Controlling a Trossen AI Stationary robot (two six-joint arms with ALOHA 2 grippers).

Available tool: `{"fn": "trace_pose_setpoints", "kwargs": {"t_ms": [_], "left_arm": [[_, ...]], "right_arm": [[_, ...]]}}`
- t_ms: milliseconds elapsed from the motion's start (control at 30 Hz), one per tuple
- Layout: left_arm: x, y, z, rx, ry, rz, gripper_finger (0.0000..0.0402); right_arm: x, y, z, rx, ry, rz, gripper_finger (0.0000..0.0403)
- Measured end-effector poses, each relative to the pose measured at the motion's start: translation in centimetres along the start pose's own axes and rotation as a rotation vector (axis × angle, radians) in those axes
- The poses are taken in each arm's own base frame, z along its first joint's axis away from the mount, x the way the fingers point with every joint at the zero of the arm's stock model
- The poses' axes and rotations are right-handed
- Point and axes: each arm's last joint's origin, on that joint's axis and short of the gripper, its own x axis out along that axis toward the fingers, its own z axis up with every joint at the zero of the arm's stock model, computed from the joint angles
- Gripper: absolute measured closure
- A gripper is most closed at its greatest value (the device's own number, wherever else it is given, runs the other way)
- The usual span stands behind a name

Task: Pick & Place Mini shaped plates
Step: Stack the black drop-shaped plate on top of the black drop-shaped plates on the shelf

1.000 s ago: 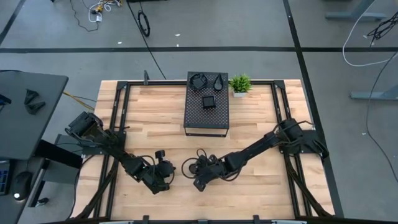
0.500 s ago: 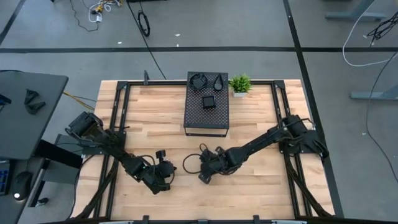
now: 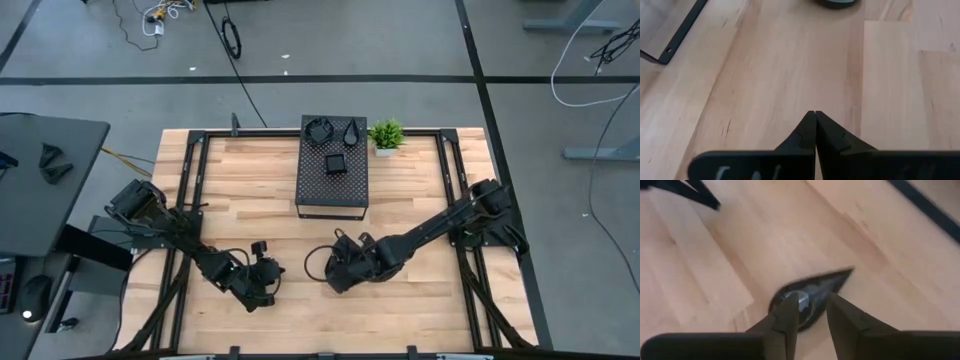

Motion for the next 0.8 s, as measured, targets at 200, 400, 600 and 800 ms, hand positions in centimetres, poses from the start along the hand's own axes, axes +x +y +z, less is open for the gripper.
{"fn": "trace_pose_setpoints", "kwargs": {"t_ms": [200,400,600,800], "left_arm": [[0.0,0.0,0.0,-0.001,-0.001,-0.001,0.0399],[0.0,0.0,0.0,-0.001,0.000,0.000,0.0399],[0.0,0.0,0.0,-0.001,0.000,0.000,0.0399],[0.0,0.0,0.0,0.000,0.000,0.000,0.0399]], "right_arm": [[1.5,-0.3,-0.7,0.082,-0.007,-0.070,0.0290],[2.4,-0.4,-1.3,0.097,0.007,-0.099,0.0239],[3.8,-0.5,-2.0,0.126,0.033,-0.126,0.0223],[4.4,-0.5,-2.0,0.133,0.028,-0.133,0.0252]]}}
